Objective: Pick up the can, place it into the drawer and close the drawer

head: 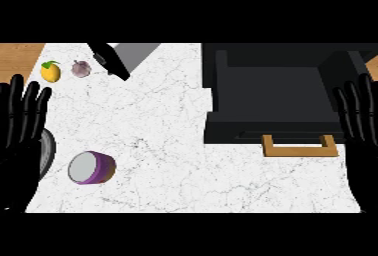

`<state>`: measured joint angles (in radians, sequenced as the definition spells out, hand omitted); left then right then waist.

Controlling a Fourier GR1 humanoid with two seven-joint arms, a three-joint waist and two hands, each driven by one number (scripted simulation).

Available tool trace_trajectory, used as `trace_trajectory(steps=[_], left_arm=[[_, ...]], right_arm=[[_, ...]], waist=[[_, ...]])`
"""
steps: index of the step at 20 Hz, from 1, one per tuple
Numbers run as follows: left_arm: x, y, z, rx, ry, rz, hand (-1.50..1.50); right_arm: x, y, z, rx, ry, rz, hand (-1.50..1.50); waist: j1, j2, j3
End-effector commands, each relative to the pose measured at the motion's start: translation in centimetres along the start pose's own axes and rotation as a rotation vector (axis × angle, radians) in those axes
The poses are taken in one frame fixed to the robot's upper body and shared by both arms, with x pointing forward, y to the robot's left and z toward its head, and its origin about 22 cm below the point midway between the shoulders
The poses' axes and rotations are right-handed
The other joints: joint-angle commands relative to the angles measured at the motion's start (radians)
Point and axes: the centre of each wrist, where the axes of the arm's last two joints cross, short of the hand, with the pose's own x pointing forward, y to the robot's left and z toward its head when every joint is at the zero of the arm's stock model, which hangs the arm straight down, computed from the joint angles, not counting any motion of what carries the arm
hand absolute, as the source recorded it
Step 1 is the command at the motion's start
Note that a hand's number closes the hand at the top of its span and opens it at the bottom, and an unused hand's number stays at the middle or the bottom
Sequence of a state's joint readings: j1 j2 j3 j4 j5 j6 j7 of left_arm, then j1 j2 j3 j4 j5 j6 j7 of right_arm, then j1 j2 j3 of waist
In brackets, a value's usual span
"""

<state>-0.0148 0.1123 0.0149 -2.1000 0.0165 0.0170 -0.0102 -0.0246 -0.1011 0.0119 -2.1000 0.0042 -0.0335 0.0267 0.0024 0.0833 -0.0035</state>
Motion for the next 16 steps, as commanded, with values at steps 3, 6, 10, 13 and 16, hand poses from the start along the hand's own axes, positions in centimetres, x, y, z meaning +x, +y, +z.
trace_trajectory(steps=[3,6,10,13,16], left_arm=[[-1.6,0.6,2.6,0.011,0.059,0.000,-1.50],[1.7,3.2,4.2,-0.008,0.030,0.016,-1.50],[0.3,4.0,7.0,0.092,0.422,-0.060,-1.50],[3.6,3.6,7.6,0.091,0.435,-0.068,-1.50],[3.0,4.6,7.8,0.092,0.439,-0.065,-1.50]], right_arm=[[-2.5,1.3,0.5,0.011,0.074,-0.026,-1.50],[-0.2,-1.3,0.0,0.038,0.024,-0.036,-1.50],[-2.5,-2.6,4.4,-0.198,0.319,0.041,-1.50],[0.5,-4.4,3.7,-0.203,0.314,0.040,-1.50],[-1.4,-5.5,5.2,-0.203,0.319,0.029,-1.50]], waist=[[0.004,-0.083,0.003],[0.006,-0.085,0.003],[0.002,-0.087,0.004],[0.002,-0.088,0.004],[-0.001,-0.085,0.004]])
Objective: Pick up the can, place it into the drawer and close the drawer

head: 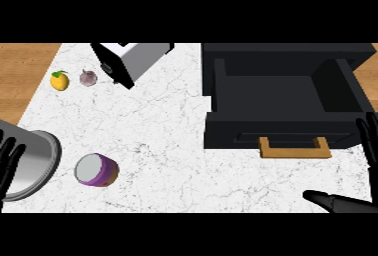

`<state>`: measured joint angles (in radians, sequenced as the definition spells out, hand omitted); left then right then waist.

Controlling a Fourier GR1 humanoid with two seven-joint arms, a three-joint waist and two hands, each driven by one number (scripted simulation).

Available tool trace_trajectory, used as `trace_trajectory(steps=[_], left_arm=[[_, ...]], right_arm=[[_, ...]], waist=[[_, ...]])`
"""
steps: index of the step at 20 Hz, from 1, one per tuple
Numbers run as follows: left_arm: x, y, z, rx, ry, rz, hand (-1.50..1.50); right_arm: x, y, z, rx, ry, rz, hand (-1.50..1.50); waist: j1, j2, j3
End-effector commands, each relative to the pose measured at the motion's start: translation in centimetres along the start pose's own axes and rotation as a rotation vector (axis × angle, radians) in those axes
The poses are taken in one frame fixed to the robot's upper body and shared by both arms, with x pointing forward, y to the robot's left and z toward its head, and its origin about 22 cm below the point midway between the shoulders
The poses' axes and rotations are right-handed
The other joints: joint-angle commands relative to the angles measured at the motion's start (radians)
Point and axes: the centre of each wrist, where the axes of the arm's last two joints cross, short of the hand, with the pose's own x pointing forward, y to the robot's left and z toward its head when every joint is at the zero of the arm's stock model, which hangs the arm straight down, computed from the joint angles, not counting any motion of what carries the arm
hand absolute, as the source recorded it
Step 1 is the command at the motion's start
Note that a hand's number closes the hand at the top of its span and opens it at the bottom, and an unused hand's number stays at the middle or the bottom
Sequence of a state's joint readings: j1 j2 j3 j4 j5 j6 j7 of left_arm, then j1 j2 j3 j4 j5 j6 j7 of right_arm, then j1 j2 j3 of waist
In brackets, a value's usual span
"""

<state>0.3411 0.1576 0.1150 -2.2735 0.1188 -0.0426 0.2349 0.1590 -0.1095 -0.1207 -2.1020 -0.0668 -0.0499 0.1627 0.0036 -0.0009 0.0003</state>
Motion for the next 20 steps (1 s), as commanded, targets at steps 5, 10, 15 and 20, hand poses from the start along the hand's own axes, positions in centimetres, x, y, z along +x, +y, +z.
trace_trajectory(steps=[5,10,15,20], left_arm=[[2.1,1.3,3.8,0.017,0.037,-0.024,-1.50],[3.5,1.8,4.7,0.008,0.045,-0.008,-1.50],[3.8,1.2,4.5,0.065,0.088,0.120,-1.50],[1.4,2.1,3.9,0.061,0.111,0.238,-1.50]], right_arm=[[-0.3,-2.3,2.5,-0.004,0.025,0.011,-1.50],[-1.9,-4.7,2.4,-0.024,0.027,-0.001,-1.50],[-1.3,-5.5,4.8,-0.019,0.011,-0.004,-1.50],[-1.2,-7.1,5.1,0.002,0.013,-0.009,-1.50]], waist=[[0.001,-0.002,0.000],[0.002,-0.001,0.000],[-0.005,-0.002,0.000],[-0.001,-0.002,0.000]])
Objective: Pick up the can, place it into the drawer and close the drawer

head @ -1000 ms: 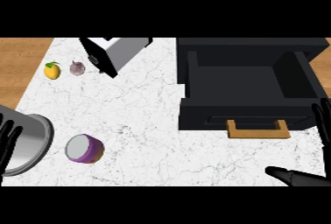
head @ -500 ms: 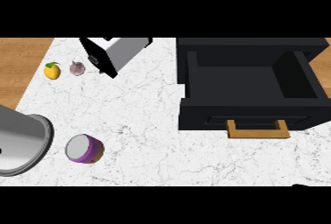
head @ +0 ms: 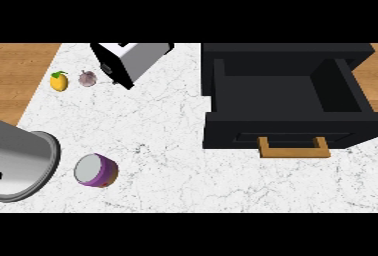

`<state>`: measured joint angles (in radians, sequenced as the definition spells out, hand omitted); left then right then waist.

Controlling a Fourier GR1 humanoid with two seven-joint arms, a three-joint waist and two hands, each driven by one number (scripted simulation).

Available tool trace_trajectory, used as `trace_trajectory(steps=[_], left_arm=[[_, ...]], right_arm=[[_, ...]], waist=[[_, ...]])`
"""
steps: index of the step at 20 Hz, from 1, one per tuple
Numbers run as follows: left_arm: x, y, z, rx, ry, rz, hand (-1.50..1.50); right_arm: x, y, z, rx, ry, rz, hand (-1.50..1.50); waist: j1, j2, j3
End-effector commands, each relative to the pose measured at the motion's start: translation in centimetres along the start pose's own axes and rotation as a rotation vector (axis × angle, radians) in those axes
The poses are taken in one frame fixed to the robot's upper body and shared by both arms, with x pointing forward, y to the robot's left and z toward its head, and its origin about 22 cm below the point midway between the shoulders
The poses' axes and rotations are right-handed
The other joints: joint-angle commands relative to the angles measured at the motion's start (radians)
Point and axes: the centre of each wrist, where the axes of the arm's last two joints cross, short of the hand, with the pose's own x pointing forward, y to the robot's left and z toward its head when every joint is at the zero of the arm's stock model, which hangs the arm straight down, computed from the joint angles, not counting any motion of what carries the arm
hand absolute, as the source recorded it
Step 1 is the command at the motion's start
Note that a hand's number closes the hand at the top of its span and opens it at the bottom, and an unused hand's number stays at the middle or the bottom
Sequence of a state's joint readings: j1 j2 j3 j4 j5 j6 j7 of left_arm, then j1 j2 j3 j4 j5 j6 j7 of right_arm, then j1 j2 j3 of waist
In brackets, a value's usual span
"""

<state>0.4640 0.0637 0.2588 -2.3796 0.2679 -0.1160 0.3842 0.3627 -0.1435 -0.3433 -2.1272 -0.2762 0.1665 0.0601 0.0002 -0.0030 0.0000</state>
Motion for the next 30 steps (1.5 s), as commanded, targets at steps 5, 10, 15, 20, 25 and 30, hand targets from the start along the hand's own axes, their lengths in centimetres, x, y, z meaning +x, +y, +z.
trace_trajectory(steps=[5,10,15,20,25,30], left_arm=[[0.9,-0.4,-0.7,-0.048,0.032,0.188,-1.50],[-1.0,-0.7,-2.0,-0.035,0.050,0.204,-1.50],[-1.2,-2.2,-3.5,-0.010,0.062,0.191,-1.50],[-5.3,-2.5,-5.0,-0.013,0.086,0.165,-1.50],[-8.0,-3.7,-5.6,0.003,0.099,0.142,-1.50],[-10.3,-3.2,-6.4,0.039,0.122,0.133,-1.50]], right_arm=[[0.5,-1.8,1.2,0.012,0.009,-0.012,-1.50],[-0.4,-3.4,3.0,0.005,0.013,-0.010,-1.50],[-0.2,-2.5,2.5,-0.013,-0.002,0.000,-1.50],[2.1,-4.2,3.6,0.016,-0.005,0.000,-1.50],[1.5,-3.0,3.9,0.001,0.001,-0.006,-1.50],[0.6,-4.6,3.1,0.005,0.004,-0.002,-1.50]], waist=[[-0.004,0.001,0.000],[-0.005,0.001,0.000],[-0.003,0.002,0.000],[-0.006,0.001,0.000],[-0.003,0.002,0.000],[-0.003,0.002,0.000]])
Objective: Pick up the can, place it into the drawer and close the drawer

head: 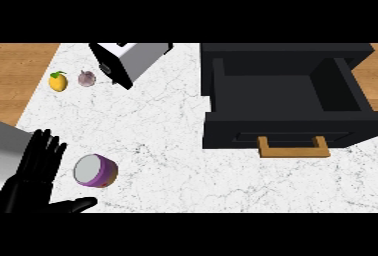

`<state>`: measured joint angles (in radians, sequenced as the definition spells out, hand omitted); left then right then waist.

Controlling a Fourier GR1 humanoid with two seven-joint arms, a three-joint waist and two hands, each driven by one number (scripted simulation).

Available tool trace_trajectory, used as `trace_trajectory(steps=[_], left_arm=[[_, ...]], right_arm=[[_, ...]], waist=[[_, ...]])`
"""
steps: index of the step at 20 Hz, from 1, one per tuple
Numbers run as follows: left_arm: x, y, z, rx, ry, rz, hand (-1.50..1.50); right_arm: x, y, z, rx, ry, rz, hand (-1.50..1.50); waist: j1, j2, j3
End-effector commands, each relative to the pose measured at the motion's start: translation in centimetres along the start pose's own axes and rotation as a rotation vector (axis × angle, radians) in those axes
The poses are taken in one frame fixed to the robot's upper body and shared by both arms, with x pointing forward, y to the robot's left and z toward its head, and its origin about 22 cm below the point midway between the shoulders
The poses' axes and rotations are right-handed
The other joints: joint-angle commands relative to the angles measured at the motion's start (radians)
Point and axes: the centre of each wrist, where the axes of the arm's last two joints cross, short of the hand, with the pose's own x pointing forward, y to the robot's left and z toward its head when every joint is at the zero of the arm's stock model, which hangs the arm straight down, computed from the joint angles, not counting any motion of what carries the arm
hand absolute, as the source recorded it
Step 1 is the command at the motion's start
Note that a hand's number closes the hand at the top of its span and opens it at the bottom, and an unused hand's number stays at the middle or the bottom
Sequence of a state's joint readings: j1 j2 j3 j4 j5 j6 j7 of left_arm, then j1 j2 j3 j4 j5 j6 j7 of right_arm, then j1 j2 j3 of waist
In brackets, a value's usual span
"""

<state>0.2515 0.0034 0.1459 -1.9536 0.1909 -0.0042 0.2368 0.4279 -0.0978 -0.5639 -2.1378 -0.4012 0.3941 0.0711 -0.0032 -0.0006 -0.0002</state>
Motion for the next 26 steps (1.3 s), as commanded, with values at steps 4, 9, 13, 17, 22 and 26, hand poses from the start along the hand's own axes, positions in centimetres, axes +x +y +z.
trace_trajectory(steps=[4,9,13,17,22,26], left_arm=[[-5.0,1.5,-0.4,0.060,0.011,-0.002,-1.50],[-7.0,4.6,0.3,0.113,0.005,-0.035,-1.50],[-8.4,4.1,-0.9,0.123,0.011,-0.033,-1.50],[-10.1,7.0,-0.4,0.122,0.040,-0.020,-1.50],[-12.8,4.6,-2.2,0.125,0.053,-0.029,-1.50],[-15.2,6.1,-0.7,0.123,0.077,0.012,-1.50]], right_arm=[[0.3,-1.2,0.1,0.010,0.015,0.010,-1.50],[0.8,-1.7,0.8,0.002,-0.001,0.005,-1.50],[0.3,-2.9,0.7,-0.004,0.006,0.000,-1.50],[1.1,-1.8,0.7,-0.013,0.001,0.025,-1.50],[0.8,-2.5,1.8,0.017,0.011,0.001,-1.50],[2.3,-2.4,0.5,-0.003,-0.009,0.005,-1.50]], waist=[[0.001,0.000,0.000],[0.001,0.000,0.000],[0.000,0.000,0.000],[0.001,0.000,0.000],[-0.003,0.000,0.000],[-0.001,0.000,0.000]])
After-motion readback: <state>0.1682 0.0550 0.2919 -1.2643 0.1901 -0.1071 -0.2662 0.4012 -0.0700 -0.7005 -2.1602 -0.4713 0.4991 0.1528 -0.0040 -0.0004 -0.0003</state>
